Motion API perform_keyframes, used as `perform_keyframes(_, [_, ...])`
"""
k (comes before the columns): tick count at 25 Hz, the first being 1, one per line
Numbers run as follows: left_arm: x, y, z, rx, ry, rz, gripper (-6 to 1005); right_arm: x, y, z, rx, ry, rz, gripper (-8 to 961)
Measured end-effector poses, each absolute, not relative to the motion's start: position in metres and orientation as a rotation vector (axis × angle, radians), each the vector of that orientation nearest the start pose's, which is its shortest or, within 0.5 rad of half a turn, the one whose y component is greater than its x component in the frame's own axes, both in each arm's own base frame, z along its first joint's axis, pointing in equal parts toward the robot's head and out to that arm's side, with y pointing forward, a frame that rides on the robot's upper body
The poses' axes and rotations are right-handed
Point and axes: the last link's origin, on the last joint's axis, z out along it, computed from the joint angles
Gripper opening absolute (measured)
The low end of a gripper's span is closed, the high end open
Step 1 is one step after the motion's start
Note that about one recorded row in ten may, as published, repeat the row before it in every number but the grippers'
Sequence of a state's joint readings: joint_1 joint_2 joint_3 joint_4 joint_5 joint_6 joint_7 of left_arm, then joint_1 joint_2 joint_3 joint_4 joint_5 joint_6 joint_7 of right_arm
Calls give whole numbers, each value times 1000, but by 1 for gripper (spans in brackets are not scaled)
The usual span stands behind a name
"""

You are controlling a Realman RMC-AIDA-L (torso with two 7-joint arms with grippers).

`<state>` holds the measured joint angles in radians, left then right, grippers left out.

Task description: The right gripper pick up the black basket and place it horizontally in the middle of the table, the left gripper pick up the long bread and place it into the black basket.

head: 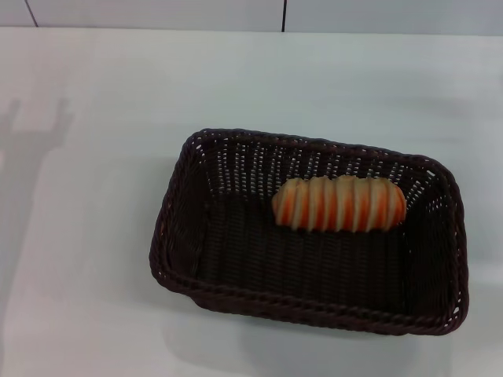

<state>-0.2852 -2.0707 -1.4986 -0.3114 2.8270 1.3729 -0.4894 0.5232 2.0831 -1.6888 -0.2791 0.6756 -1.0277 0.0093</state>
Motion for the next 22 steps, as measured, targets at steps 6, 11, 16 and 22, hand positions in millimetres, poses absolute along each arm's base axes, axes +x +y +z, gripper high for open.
perform_keyframes(6, [-329,307,54,-1289,-561,-1121,860,314,388,43,-1253,565,710,824])
perform_keyframes(11, [-331,306,54,-1289,-563,-1117,860,315,387,43,-1253,565,709,824])
perform_keyframes(16, [-331,305,52,-1294,-570,-1122,860,316,386,43,-1252,567,707,824])
perform_keyframes(22, [-328,307,50,-1312,-569,-1128,860,318,385,43,-1249,568,703,824])
